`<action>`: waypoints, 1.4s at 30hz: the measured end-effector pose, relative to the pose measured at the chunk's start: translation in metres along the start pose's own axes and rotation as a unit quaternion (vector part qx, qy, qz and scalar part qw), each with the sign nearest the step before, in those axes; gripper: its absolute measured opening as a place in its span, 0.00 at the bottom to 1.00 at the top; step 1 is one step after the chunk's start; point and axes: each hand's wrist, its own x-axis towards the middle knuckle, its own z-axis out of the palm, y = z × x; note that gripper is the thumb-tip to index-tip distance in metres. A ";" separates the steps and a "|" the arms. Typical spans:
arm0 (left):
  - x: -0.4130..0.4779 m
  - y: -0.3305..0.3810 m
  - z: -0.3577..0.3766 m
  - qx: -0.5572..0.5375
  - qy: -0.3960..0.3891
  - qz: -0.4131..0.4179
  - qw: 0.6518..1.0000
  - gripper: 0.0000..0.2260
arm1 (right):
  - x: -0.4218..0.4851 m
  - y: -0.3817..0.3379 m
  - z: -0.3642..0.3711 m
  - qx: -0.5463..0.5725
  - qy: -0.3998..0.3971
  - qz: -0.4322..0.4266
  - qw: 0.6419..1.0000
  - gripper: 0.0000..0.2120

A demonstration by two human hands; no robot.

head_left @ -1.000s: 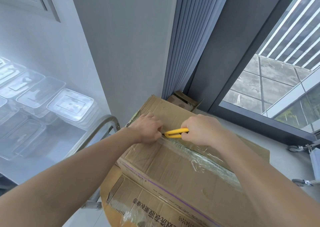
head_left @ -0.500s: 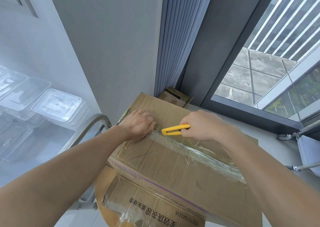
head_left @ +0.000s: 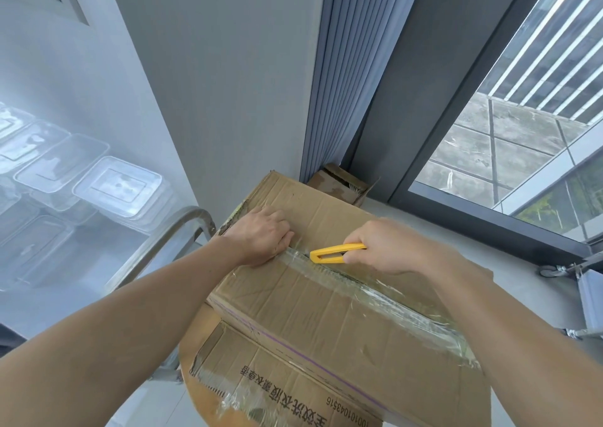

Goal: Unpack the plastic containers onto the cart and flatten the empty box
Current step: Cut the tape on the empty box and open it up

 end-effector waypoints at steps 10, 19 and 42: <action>0.003 0.001 -0.002 0.005 0.022 0.008 1.000 0.17 | -0.011 0.007 -0.014 -0.090 0.031 0.010 0.995 0.15; 0.001 0.001 0.001 0.008 0.025 0.003 1.000 0.20 | -0.036 0.017 -0.007 -0.146 0.028 0.040 0.988 0.19; 0.005 0.082 0.010 -0.074 0.162 0.055 0.982 0.16 | -0.062 0.045 0.004 -0.139 0.039 0.029 0.989 0.15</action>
